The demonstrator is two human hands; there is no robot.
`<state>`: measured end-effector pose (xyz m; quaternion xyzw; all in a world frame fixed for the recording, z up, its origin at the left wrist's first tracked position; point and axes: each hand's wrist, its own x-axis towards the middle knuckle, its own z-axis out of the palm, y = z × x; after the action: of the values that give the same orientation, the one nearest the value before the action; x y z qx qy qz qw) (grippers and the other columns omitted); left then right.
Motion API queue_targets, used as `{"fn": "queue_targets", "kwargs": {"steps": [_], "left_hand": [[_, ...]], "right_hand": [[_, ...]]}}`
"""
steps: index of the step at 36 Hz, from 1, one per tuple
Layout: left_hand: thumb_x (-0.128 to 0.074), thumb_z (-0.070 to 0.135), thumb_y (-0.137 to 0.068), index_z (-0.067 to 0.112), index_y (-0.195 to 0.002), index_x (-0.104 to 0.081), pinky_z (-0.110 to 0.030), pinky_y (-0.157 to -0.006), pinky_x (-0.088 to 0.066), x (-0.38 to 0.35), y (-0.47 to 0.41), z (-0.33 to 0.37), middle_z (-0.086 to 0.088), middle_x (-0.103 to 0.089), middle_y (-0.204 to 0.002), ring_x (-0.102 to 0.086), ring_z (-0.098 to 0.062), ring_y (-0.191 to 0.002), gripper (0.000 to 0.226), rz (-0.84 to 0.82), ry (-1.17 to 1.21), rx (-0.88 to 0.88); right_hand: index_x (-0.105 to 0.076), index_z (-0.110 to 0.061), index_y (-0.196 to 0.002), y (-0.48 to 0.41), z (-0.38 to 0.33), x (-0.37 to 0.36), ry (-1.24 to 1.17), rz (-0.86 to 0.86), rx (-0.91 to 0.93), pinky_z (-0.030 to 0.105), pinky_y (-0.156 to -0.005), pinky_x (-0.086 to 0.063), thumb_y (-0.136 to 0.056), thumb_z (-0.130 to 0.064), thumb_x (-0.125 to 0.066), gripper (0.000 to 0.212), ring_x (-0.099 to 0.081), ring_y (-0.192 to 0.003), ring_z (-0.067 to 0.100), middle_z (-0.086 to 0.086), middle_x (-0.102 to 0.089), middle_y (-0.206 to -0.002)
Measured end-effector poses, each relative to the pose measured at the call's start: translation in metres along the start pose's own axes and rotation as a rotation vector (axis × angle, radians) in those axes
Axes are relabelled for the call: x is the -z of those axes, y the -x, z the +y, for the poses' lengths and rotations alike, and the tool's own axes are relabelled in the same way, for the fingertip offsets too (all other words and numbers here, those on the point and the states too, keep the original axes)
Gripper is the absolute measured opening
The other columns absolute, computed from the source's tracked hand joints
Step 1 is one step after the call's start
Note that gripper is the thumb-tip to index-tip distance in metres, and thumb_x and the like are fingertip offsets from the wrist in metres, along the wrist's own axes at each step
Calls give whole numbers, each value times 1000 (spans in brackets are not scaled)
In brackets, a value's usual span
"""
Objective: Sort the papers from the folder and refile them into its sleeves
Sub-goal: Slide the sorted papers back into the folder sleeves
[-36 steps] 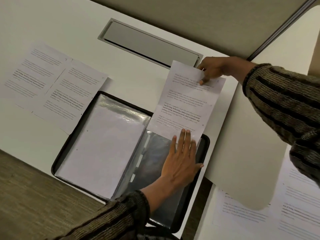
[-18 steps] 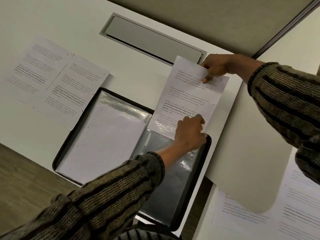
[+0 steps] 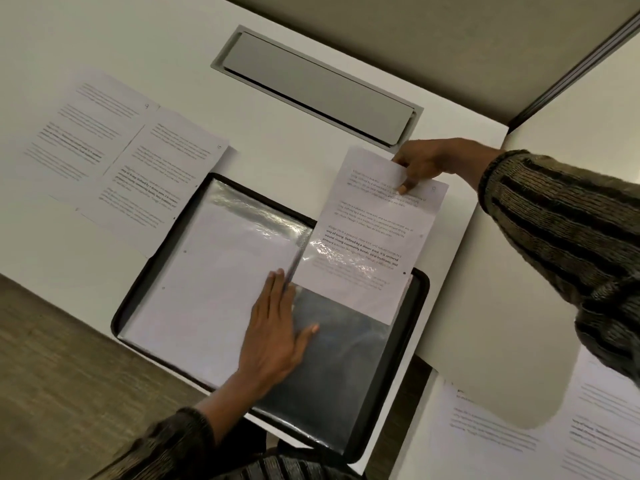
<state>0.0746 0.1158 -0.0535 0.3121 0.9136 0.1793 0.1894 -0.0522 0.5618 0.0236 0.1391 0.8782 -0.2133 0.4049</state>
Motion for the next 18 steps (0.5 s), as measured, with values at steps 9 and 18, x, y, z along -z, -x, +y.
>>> {"fn": "queue_targets", "kwargs": {"steps": [9, 18], "left_hand": [[-54, 71, -99, 4, -168, -10, -42, -130, -10, 4, 51, -36, -13, 5, -177, 1, -30, -164, 105, -44, -117, -147], [-52, 73, -100, 1, -167, -7, -51, -129, -17, 7, 55, -42, -17, 7, -177, 2, -34, -164, 108, -61, -121, -222]], "right_hand": [[-77, -20, -115, -6, -14, -32, -11, -106, 11, 49, -95, -61, -76, -22, -94, 43, -72, -104, 24, 3, -77, -112], [-76, -25, -111, 5, -30, -73, -94, -189, -3, 31, -70, -60, -74, -13, -95, 43, -74, -102, 23, 2, -78, -110]]}}
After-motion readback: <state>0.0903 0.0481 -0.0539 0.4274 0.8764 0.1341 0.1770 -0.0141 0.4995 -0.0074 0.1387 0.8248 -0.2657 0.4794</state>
